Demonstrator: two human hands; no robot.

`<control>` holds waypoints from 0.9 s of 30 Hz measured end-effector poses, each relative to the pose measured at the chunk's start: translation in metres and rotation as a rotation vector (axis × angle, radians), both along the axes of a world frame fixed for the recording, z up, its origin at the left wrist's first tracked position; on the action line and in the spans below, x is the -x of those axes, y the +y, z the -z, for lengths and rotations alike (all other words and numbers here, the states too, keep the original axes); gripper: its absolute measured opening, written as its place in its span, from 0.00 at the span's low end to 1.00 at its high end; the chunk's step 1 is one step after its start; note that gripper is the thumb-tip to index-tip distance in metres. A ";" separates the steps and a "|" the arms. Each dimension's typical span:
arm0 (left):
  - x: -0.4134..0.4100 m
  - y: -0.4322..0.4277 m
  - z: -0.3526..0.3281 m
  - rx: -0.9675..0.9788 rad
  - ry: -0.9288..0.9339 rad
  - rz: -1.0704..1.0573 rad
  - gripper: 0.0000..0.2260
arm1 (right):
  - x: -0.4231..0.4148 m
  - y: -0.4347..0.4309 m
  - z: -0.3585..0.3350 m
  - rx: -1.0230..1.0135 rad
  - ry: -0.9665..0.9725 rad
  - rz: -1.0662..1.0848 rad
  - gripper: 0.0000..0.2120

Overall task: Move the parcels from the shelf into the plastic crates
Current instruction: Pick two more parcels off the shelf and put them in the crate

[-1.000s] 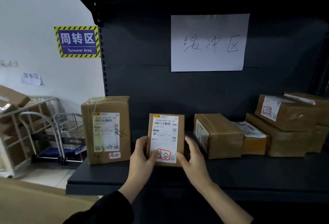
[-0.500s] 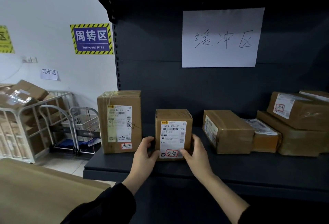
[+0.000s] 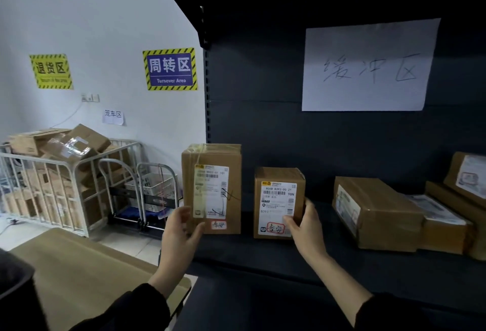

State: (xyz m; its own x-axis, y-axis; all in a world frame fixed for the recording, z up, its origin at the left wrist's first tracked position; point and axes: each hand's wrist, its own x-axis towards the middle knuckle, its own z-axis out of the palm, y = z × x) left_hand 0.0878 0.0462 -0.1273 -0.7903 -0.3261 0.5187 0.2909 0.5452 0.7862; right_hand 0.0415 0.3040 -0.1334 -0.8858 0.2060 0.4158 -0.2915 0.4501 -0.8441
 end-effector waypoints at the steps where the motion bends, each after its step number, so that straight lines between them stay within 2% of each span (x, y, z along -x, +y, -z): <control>1: 0.003 -0.007 -0.001 0.004 0.000 -0.021 0.18 | 0.004 -0.002 0.000 0.002 0.000 0.000 0.28; 7: 0.027 -0.029 -0.014 0.029 -0.048 -0.098 0.26 | 0.023 -0.013 -0.005 0.030 0.000 -0.056 0.27; 12: 0.049 -0.035 -0.020 0.019 -0.143 0.015 0.32 | 0.036 -0.023 -0.012 0.063 -0.028 -0.132 0.29; 19: 0.064 -0.026 -0.028 -0.232 -0.174 0.276 0.26 | 0.044 -0.024 -0.017 0.187 -0.073 -0.185 0.28; 27: 0.062 -0.017 -0.025 -0.318 -0.090 0.248 0.22 | 0.034 -0.031 -0.023 0.270 -0.043 -0.151 0.26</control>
State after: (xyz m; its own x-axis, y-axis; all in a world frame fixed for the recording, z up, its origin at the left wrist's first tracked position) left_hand 0.0259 0.0287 -0.1024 -0.9028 -0.2527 0.3480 0.3055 0.1928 0.9325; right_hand 0.0072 0.2734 -0.1101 -0.9304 0.1684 0.3257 -0.2998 0.1620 -0.9401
